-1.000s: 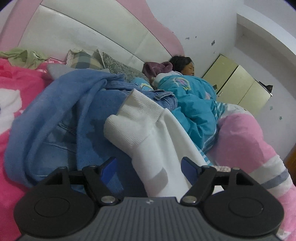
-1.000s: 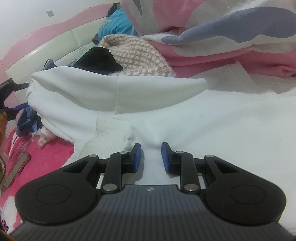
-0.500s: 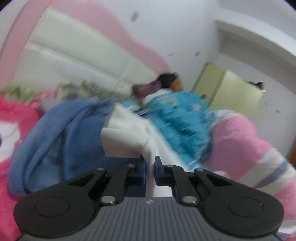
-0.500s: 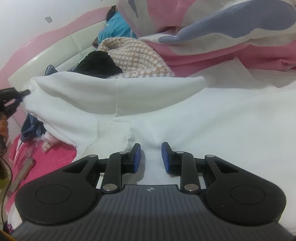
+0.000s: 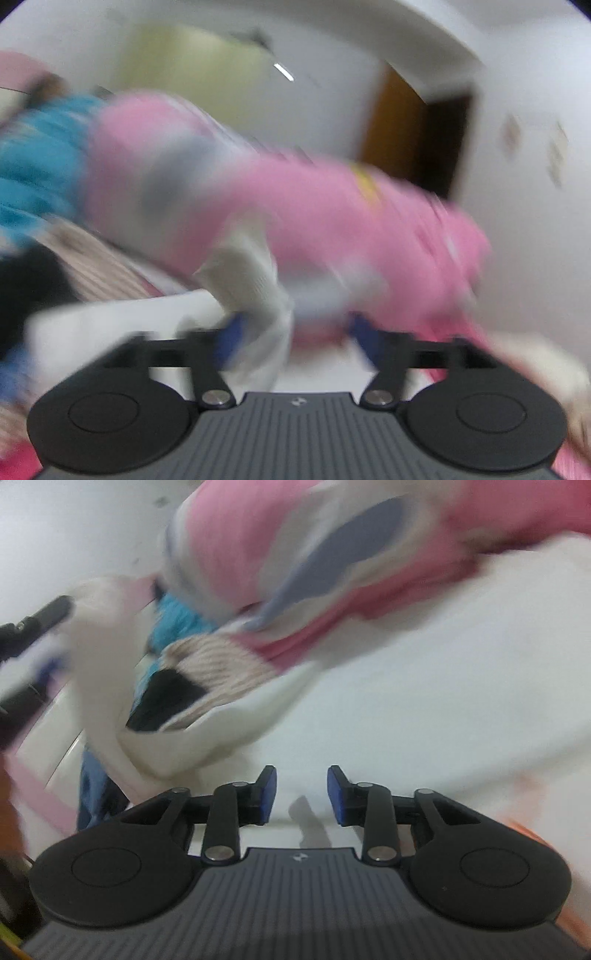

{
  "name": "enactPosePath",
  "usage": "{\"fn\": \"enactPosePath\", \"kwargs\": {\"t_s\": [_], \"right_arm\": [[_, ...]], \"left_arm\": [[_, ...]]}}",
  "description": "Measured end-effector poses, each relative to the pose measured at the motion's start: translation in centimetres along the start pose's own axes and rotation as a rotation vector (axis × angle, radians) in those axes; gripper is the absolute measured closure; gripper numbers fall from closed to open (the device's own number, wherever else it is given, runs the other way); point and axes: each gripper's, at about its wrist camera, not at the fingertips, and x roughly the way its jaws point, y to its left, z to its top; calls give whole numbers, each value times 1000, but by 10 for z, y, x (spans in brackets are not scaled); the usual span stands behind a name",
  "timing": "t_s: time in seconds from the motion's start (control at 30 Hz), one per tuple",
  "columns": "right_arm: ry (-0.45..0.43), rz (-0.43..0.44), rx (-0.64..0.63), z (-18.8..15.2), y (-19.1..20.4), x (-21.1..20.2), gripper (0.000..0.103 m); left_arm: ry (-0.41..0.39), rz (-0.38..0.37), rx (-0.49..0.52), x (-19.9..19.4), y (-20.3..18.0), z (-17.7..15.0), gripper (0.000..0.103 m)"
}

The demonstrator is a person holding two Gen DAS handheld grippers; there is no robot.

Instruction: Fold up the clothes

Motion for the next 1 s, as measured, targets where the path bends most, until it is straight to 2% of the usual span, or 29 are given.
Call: {"fn": "enactPosePath", "kwargs": {"t_s": [0.07,0.13,0.27,0.33,0.43,0.6,0.67,0.77,0.8,0.83,0.87,0.9,1.0], "right_arm": [[-18,-32,72,-7,-21,-24,72],[-34,-39,113,-12,-34,-42,72],[-58,-59,112,-8,-34,-59,69],[-64,-35,116,-2,-29,-60,68],[-61,-8,101,9,-17,-54,60],[-5,-134,30,39,1,-24,48],[38,-166,7,45,4,-6,43],[131,-237,-10,45,2,26,43],[139,-250,-34,44,5,31,50],[139,-259,-72,42,10,34,75],[138,-268,-111,40,16,37,87],[137,-276,-149,39,21,40,95],[76,-274,-235,46,42,32,97]], "left_arm": [[86,-26,57,14,-14,-34,20],[122,-35,66,12,-11,-59,20],[105,11,-81,-15,33,-68,20],[46,59,-186,-31,66,-63,20],[-2,129,-266,-40,100,-63,20],[-60,235,-366,-50,148,-66,23],[-54,245,-392,-50,156,-69,23],[-54,217,-427,-49,167,-70,23],[-47,215,-431,-48,169,-71,23],[-40,218,-432,-46,170,-73,23],[-34,221,-435,-45,171,-74,23],[-29,224,-440,-45,173,-75,23],[-49,201,-474,-49,176,-77,23]]}}
